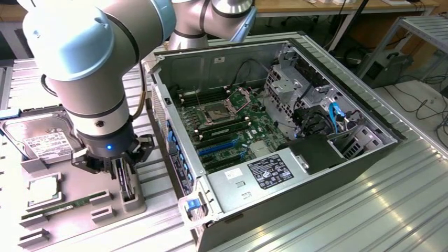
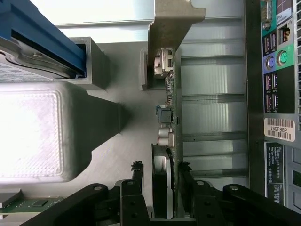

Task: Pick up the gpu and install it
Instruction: 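Pick up the gpu and move the gpu toward the slot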

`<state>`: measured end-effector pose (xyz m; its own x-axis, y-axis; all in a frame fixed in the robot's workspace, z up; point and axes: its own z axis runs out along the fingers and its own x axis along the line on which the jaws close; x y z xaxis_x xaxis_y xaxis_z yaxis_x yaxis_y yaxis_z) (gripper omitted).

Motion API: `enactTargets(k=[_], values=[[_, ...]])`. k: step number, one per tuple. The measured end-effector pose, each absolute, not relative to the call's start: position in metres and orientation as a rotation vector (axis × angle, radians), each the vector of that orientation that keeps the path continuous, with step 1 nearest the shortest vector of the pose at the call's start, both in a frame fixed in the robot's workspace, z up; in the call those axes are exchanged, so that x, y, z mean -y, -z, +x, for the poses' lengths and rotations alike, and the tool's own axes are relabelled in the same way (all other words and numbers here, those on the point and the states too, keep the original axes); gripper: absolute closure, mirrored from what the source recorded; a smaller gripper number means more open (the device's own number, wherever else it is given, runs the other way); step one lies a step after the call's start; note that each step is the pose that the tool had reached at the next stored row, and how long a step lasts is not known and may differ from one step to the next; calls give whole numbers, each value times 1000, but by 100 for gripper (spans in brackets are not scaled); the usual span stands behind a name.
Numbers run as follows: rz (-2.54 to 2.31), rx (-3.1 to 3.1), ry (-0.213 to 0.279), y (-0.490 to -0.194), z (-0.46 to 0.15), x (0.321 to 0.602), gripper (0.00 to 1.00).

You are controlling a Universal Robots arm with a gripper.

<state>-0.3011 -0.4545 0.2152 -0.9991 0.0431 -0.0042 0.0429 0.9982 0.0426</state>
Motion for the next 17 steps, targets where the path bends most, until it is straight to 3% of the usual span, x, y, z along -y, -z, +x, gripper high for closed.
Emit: enactTargets(k=[4, 7, 17], values=[[67, -3135, -67, -215, -300, 454, 59], [68, -3135, -67, -215, -300, 455, 72], [67, -3135, -66, -214, -299, 455, 72]])
